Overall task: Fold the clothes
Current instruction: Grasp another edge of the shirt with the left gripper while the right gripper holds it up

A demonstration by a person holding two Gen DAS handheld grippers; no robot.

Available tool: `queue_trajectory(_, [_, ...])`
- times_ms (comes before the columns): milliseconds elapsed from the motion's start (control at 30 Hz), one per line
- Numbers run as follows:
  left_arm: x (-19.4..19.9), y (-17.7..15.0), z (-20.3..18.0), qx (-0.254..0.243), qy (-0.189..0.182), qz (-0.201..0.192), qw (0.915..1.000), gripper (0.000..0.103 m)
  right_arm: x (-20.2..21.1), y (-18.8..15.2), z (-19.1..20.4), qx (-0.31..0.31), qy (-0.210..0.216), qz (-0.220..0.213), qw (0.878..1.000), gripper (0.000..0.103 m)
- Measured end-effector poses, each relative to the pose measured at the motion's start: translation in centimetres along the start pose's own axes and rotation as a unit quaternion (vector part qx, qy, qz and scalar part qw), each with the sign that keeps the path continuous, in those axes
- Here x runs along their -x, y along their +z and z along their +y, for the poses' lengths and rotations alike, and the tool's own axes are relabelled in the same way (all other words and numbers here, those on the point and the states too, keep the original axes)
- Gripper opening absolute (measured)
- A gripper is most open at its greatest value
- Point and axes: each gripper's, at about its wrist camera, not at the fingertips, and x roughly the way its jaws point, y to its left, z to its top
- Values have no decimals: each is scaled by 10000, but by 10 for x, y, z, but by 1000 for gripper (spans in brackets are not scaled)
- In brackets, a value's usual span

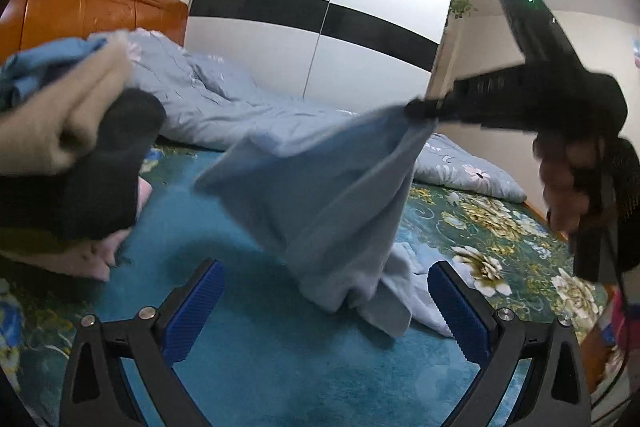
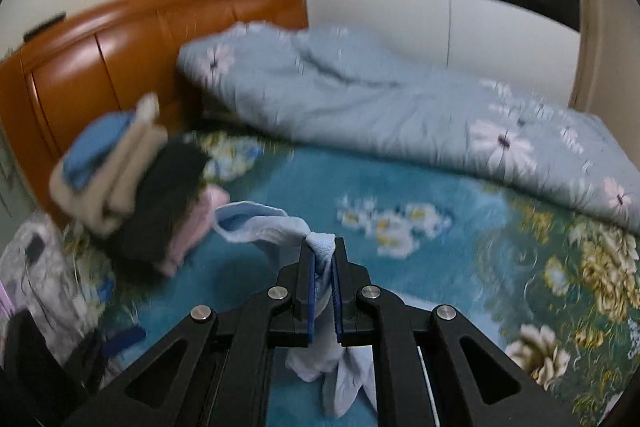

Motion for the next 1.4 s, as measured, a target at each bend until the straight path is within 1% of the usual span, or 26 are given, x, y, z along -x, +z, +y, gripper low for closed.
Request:
queue_trajectory(133, [-19,-10,-10,10,-175,213,9996,103,-7,-8,5,131,332,290,9989,7])
queue_trajectory(200, [-27,-15,-19,-29,-167,291,9994,103,-9,-11,8,232,512,413,9976,8])
queue_trajectory(300, [-34,-18,-24,-175,17,304,9994,103,-14,-15,18,360,852,549,9942,8])
queue_trajectory(400, [-35,-13,-28,-317,114,205,9992,103,-21,-20,25,426,1130,694,9903,8])
queue_trajectory(433, [-36,-10,-30,-349,119,163,9992,103,-24,-22,27,451,1201,743,9890,8])
queue_trajectory(533, [-37,-4,-30,-338,-48,148,9993,103,-26,-26,31,514,1371,839,9857,9])
queue_trajectory(633, [-41,-5,-31,-278,-103,145,9995,99,-27,-30,32,454,1557,888,9828,9])
queue_trajectory(700, [-44,-8,-31,-211,-141,161,9995,95,-28,-32,33,409,1660,918,9810,9])
queue_trajectory(800, [-48,-13,-29,-153,-135,232,9995,82,-30,-37,38,452,1840,1037,9764,10])
queue_trajectory(867, [-50,-16,-26,-129,-73,296,9995,63,-32,-40,44,547,1903,1099,9740,10])
queue_trajectory(900, [-51,-18,-24,-107,-7,325,9994,58,-32,-42,48,627,1933,1121,9727,10])
queue_trajectory(933, [-52,-20,-22,-62,32,353,9994,46,-33,-44,51,689,1959,1141,9715,10])
queue_trajectory(967, [-52,-22,-18,-9,65,378,9993,37,-33,-46,52,722,1985,1160,9705,10])
queue_trajectory(1000, [-51,-26,-15,67,81,396,9992,31,-34,-49,54,750,2017,1194,9693,10])
queue_trajectory(1100, [-48,-35,-2,339,26,486,9982,25,-39,-56,56,795,2104,1372,9647,11])
queue_trajectory(1167, [-46,-40,5,500,-50,518,9974,22,-41,-62,54,838,2113,1503,9621,18])
queue_trajectory(1233, [-45,-44,13,676,-88,576,9960,22,-40,-65,51,920,2142,1585,9594,26])
queue_trajectory(1267, [-45,-46,18,798,-114,587,9950,22,-38,-66,48,956,2155,1586,9588,27])
queue_trajectory(1300, [-44,-47,22,886,-126,571,9944,22,-35,-63,43,976,2155,1501,9599,28])
queue_trajectory(1367, [-44,-49,26,983,-145,547,9935,22,-32,-54,31,950,2053,1240,9662,33])
queue_trajectory(1400, [-44,-50,28,1007,-161,537,9933,22,-36,-49,28,943,1952,1170,9692,40])
